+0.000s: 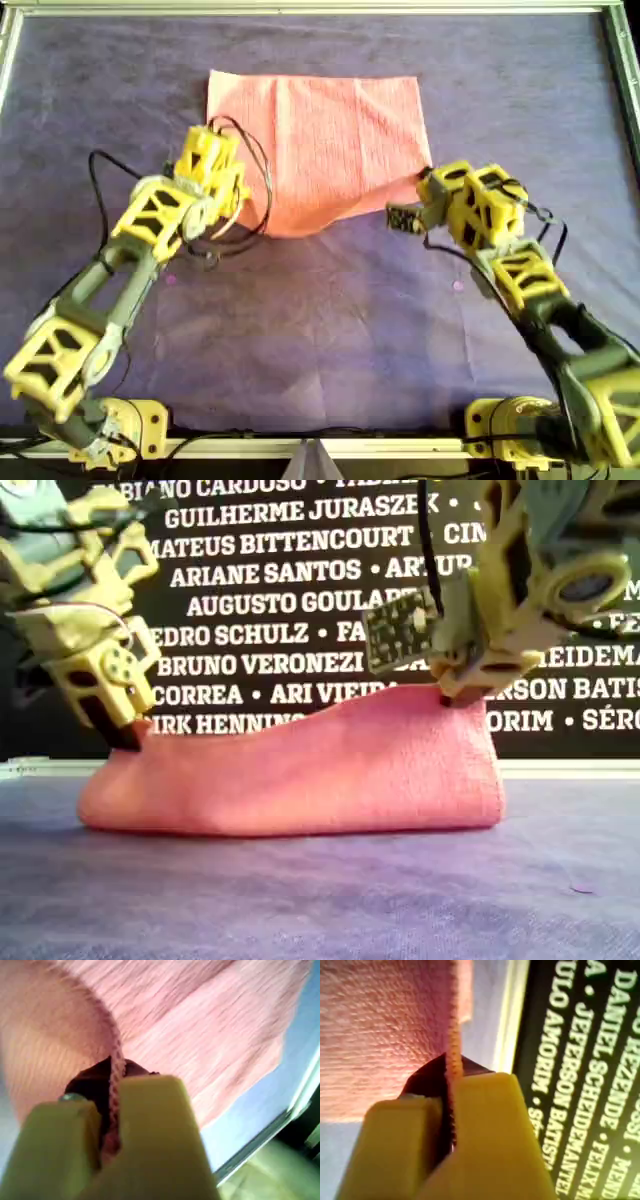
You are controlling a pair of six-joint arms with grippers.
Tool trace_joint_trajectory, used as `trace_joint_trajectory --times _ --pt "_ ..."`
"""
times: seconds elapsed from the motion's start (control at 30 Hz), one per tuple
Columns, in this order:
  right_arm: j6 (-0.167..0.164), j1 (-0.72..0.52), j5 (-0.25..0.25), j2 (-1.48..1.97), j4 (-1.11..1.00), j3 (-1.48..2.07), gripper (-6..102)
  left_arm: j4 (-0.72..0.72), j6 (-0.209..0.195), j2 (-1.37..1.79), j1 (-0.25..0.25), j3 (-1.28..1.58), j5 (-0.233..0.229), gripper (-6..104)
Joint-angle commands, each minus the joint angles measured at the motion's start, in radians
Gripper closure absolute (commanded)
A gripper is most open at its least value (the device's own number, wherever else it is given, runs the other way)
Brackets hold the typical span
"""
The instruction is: Fold a cloth
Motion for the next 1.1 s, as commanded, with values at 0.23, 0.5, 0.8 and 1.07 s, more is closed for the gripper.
trace_joint_trajectory --times 0.23,0.5,0.8,1.07 --pt "-0.003 -0.061 -0.015 -0.508 -0.086 -0.704 97 -0.020 0.003 -0.350 0.118 -0.607 -0.008 94" --pt "-0.003 -0.064 -0.015 -0.816 -0.086 -1.126 97 -0.020 0.005 -0.647 0.140 -1.069 -0.008 94" --pt "-0.003 -0.063 0.000 -1.078 -0.101 -1.445 97 -0.018 0.005 -0.907 0.195 -1.424 0.008 94" --pt "-0.003 -0.064 0.000 -1.164 -0.101 -1.552 89 -0.020 0.003 -0.940 0.193 -1.428 0.011 89"
